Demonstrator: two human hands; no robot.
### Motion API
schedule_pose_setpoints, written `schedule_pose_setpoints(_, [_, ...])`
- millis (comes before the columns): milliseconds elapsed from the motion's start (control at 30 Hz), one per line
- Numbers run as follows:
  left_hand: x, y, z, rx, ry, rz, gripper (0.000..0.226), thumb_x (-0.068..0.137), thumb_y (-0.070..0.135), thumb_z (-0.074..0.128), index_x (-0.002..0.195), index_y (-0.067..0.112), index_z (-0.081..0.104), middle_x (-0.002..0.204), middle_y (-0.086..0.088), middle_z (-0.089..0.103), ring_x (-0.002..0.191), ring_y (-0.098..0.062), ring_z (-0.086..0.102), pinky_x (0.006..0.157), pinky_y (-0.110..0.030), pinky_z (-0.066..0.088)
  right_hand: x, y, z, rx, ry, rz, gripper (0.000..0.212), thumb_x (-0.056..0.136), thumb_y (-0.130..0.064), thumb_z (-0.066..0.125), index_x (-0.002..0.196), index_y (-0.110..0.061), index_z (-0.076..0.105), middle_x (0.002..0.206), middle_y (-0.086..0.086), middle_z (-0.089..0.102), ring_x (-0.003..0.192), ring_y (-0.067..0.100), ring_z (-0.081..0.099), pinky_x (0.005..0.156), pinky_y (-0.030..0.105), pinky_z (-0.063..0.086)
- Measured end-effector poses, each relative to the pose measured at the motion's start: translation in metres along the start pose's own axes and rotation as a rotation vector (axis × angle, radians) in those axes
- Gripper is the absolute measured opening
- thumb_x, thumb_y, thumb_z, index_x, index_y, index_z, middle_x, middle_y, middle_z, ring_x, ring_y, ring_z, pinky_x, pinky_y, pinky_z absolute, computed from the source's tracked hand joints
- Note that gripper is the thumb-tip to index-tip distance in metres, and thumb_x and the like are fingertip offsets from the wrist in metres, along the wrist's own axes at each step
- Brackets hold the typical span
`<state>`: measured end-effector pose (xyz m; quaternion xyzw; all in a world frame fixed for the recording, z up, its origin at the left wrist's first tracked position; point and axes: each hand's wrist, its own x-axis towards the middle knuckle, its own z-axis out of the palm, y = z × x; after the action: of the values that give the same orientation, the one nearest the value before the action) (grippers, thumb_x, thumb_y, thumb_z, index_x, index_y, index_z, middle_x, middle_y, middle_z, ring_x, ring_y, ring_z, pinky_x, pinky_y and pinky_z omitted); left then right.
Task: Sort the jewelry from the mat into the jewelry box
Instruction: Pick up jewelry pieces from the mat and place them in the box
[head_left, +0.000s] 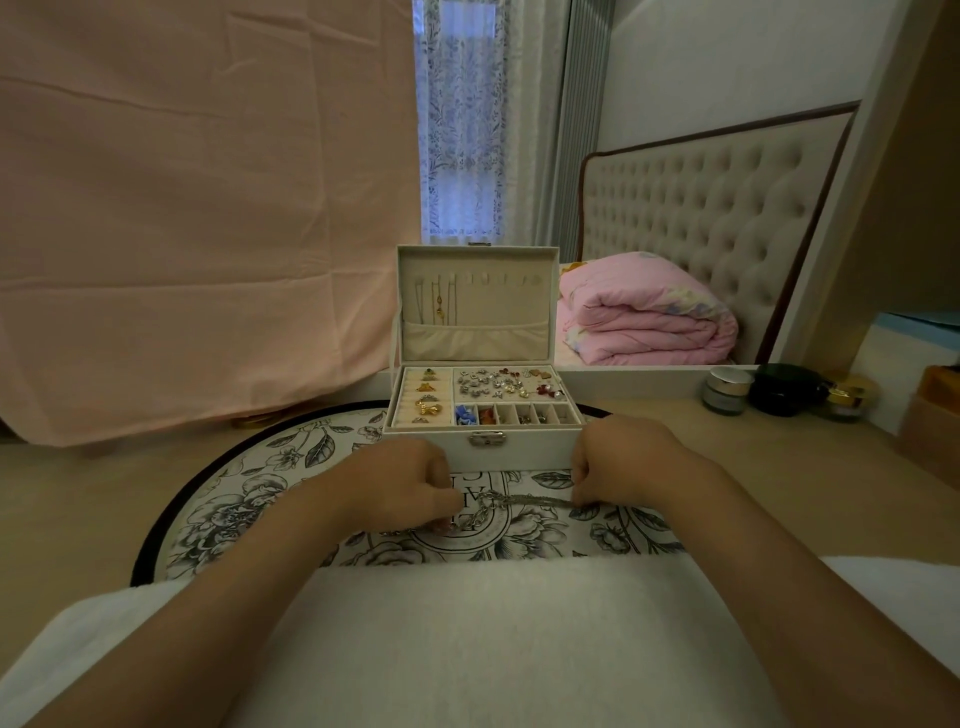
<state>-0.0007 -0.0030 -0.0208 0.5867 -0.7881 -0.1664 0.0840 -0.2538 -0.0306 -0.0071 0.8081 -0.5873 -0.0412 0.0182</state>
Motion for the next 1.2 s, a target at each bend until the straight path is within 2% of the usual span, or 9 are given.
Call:
schedule_pose_setpoints(100, [0.005,0.006,0.01,0.199,0.151,0.078,0.045,0.091,0.056,0.054,0.07,0.02,0.068,0.085,0.005,0.066,0.073,-0.012,0.061,0.073,-0.034,0.055,-0.003,-0.009,-0.003,-0.058,-0.021,-0.042,0.01,0.083,-0.031,0.072,0.09,-0.028,0.078,0.092,-0.01,0.072,0.09,0.013,0.066,0.079,0.034,0.058])
schedule_pose_setpoints(267, [0.013,0.015,0.04,0.039,0.375,0.159,0.027,0.096,0.041,0.057,0.117,0.03,0.07,0.109,0.012,0.067,0.09,-0.003,0.056,0.083,-0.026,0.049,0.005,-0.027,0.007,0.088,0.11,-0.155,0.019,0.094,-0.031,0.06,0.107,-0.031,0.074,0.108,-0.007,0.07,0.1,0.017,0.063,0.085,0.034,0.054])
schedule_pose_setpoints(533, [0.021,0.016,0.049,-0.059,0.355,0.085,0.014,0.095,0.027,0.061,0.093,0.022,0.073,0.092,0.008,0.067,0.082,-0.008,0.06,0.075,-0.025,0.05,0.011,-0.022,0.03,0.375,0.063,-0.15,0.012,0.095,-0.024,0.063,0.088,-0.021,0.072,0.088,-0.002,0.071,0.082,0.014,0.066,0.077,0.033,0.058])
schedule_pose_setpoints(633, [0.02,0.017,0.044,-0.397,0.446,-0.019,0.017,0.103,0.023,0.047,0.095,0.019,0.061,0.083,0.01,0.068,0.076,-0.003,0.063,0.067,-0.017,0.046,0.008,-0.022,0.028,0.611,0.104,-0.119,0.015,0.103,-0.025,0.05,0.095,-0.019,0.061,0.092,0.001,0.068,0.085,0.018,0.066,0.073,0.029,0.055])
schedule_pose_setpoints(700, [0.021,0.018,0.04,-0.701,0.476,-0.069,0.019,0.105,0.02,0.042,0.096,0.013,0.057,0.077,0.005,0.07,0.069,-0.007,0.068,0.066,-0.021,0.051,0.006,-0.022,0.023,0.967,0.066,-0.082,0.018,0.107,-0.025,0.04,0.1,-0.017,0.054,0.093,0.008,0.073,0.084,0.023,0.071,0.075,0.034,0.058])
schedule_pose_setpoints(800, [0.019,0.02,0.034,-0.991,0.414,-0.083,0.018,0.106,0.017,0.04,0.1,0.006,0.053,0.072,-0.004,0.065,0.057,-0.018,0.067,0.054,-0.029,0.054,0.004,-0.024,0.018,1.323,-0.068,-0.062,0.021,0.11,-0.028,0.031,0.105,-0.013,0.045,0.092,0.015,0.074,0.065,0.032,0.069,0.059,0.035,0.054])
schedule_pose_setpoints(933, [0.018,0.014,0.029,-0.701,0.444,-0.042,0.018,0.104,0.025,0.046,0.092,0.017,0.056,0.071,0.001,0.056,0.055,-0.009,0.049,0.053,-0.024,0.042,0.007,-0.022,0.022,1.292,-0.056,-0.047,0.02,0.11,-0.027,0.03,0.104,-0.015,0.045,0.086,0.013,0.07,0.04,0.015,0.04,0.041,0.022,0.031])
schedule_pose_setpoints(1100, [0.009,0.008,0.018,-0.22,0.382,0.072,0.015,0.096,0.046,0.056,0.098,0.038,0.069,0.079,0.016,0.064,0.07,-0.002,0.057,0.065,-0.029,0.048,0.012,-0.016,0.022,0.987,0.156,-0.02,0.02,0.107,-0.034,0.039,0.098,-0.025,0.055,0.073,-0.005,0.056,0.06,0.007,0.05,0.065,0.031,0.044])
schedule_pose_setpoints(1200, [0.01,0.007,0.017,-0.146,0.314,0.039,0.025,0.092,0.056,0.056,0.094,0.037,0.074,0.082,0.009,0.071,0.076,-0.009,0.064,0.076,-0.036,0.056,0.008,-0.016,0.018,0.833,0.21,-0.057,0.017,0.106,-0.033,0.042,0.1,-0.026,0.056,0.075,-0.007,0.054,0.064,0.009,0.047,0.06,0.028,0.039])
